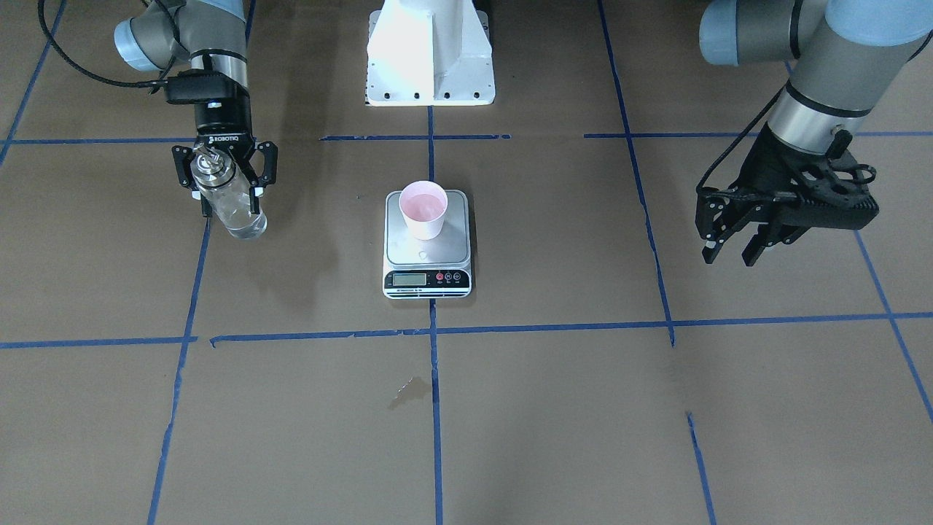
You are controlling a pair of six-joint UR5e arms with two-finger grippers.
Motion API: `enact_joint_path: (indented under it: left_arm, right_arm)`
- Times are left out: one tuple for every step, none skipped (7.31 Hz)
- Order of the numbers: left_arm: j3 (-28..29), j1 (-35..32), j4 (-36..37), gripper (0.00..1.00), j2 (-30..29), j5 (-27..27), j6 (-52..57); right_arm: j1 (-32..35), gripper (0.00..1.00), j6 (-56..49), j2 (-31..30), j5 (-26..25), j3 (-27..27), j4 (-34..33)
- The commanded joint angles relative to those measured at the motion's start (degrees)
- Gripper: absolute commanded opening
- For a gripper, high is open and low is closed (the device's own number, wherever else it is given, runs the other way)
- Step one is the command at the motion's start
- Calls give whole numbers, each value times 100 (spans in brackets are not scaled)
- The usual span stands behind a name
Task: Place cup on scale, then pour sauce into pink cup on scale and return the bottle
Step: 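Turn the bottle upright and carry it back with the right gripper, then lower the bottle onto the table with the right gripper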
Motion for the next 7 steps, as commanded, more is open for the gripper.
enact_joint_path:
  left_arm:
    - [-41,0,6,57,-7,-6,-16]
    - [-50,0,6,57,-7,-6,-16]
    - [-50,0,6,57,-7,-6,-16]
    - [-76,0,6,57,-7,-6,-16]
    - [-111,0,6,57,-7,-6,-25]
    - [-111,0,6,58,-7,-6,-25]
    - [-111,0,6,58,-7,-6,-25]
  right_arm:
    - [105,0,145,-36,39,-148,16]
    - [131,0,145,-45,30,-174,16]
    - [132,0,145,-54,30,-200,16]
    - [132,0,180,-62,30,-253,16]
    - [132,0,180,-80,30,-279,7]
    - [132,0,189,-80,30,-297,16]
    - [132,0,189,-115,39,-358,16]
